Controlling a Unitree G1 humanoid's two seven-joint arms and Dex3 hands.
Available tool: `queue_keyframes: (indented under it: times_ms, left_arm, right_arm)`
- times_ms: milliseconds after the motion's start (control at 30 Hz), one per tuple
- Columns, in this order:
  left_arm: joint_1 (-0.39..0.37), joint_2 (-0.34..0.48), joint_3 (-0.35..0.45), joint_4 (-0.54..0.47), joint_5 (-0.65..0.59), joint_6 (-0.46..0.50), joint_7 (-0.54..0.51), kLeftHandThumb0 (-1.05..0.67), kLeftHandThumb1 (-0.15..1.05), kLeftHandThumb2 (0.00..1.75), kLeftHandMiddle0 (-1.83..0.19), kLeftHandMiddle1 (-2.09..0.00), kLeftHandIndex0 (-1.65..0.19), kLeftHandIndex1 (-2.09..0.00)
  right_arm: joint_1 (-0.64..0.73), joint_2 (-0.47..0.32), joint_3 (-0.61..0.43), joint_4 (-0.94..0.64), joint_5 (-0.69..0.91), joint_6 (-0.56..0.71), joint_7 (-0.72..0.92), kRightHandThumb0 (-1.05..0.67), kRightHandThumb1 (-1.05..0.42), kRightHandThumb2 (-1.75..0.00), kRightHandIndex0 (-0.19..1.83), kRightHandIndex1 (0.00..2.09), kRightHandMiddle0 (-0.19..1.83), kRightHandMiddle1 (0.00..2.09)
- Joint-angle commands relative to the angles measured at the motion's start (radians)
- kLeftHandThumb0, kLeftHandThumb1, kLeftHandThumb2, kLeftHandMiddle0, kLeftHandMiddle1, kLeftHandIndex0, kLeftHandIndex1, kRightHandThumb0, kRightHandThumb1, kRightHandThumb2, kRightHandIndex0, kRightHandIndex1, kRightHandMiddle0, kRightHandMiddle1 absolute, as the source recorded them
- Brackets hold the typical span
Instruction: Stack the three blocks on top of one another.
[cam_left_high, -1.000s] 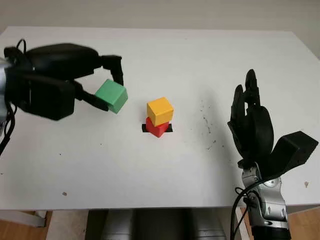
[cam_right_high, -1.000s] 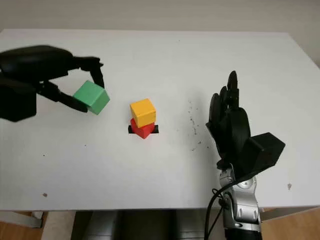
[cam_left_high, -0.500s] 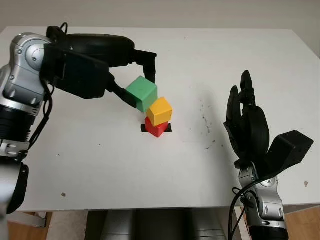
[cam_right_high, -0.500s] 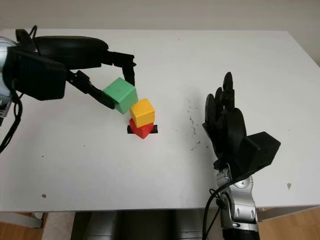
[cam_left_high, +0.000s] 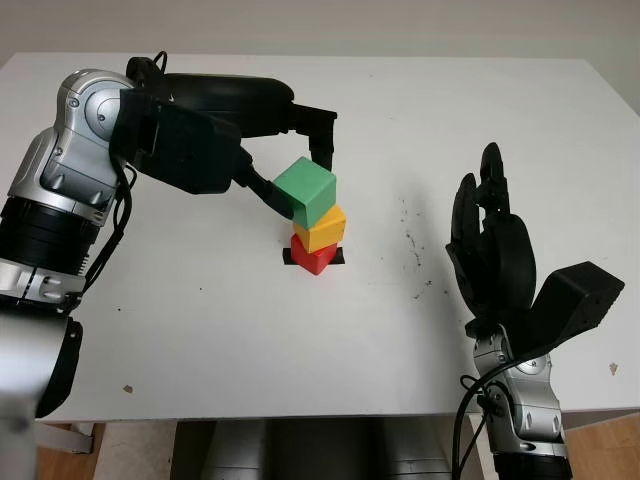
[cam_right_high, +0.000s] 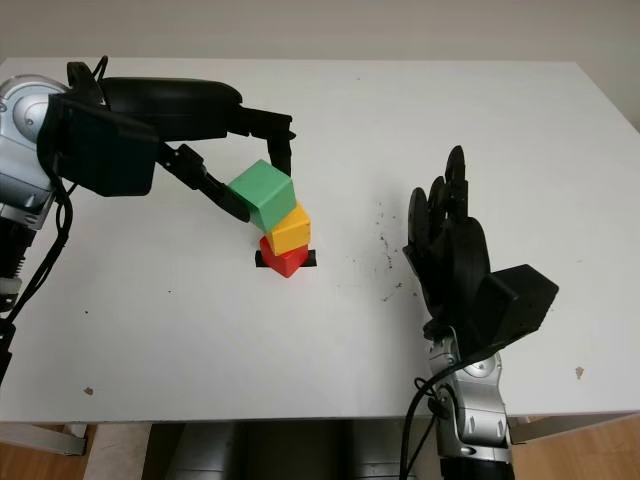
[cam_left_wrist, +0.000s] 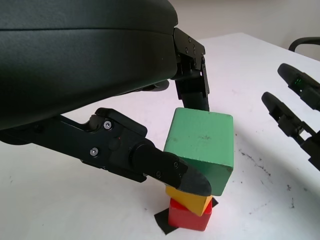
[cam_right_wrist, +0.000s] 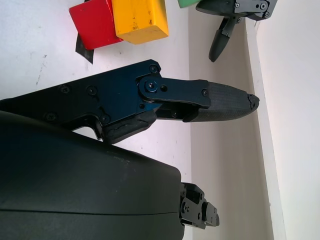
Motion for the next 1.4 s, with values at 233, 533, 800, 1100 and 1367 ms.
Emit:
queue_keyframes:
  times_ms: [233, 533, 800, 1100, 1367]
  left_arm:
    - [-0.075, -0.022, -0.015, 0.06, 0.029, -0.016, 0.016, -0.45, 1.05, 0.07, -0.27, -0.05, -0.28, -1.62]
    - [-0.064, -0.039, -0.023, 0.065, 0.049, -0.028, 0.039, -0.43, 1.04, 0.06, -0.28, -0.06, -0.29, -1.6]
    - [-0.052, -0.057, -0.039, 0.079, 0.06, -0.059, 0.06, -0.43, 1.04, 0.06, -0.29, -0.06, -0.3, -1.58]
    - [-0.053, -0.071, -0.062, 0.083, 0.079, -0.047, 0.066, -0.45, 1.05, 0.06, -0.27, -0.05, -0.29, -1.65]
    - [-0.053, -0.082, -0.064, 0.101, 0.083, -0.051, 0.087, -0.43, 1.05, 0.06, -0.28, -0.05, -0.26, -1.68]
  right_arm:
    - [0.016, 0.005, 0.006, -0.015, -0.006, -0.008, 0.003, -0.78, -1.05, -0.53, -0.19, 0.01, -0.18, 0.05]
    - [0.019, 0.006, 0.005, -0.006, -0.015, -0.021, 0.002, -0.79, -1.05, -0.53, -0.19, 0.02, -0.17, 0.05]
    - [0.021, 0.01, 0.003, -0.009, -0.009, -0.014, 0.001, -0.78, -1.05, -0.54, -0.19, 0.04, -0.15, 0.06]
    - [0.031, 0.012, -0.002, -0.026, -0.007, -0.007, -0.006, -0.78, -1.05, -0.53, -0.18, 0.05, -0.13, 0.06]
    - [0.037, 0.002, -0.007, -0.031, -0.017, -0.016, -0.004, -0.8, -1.05, -0.5, -0.17, 0.05, -0.12, 0.06]
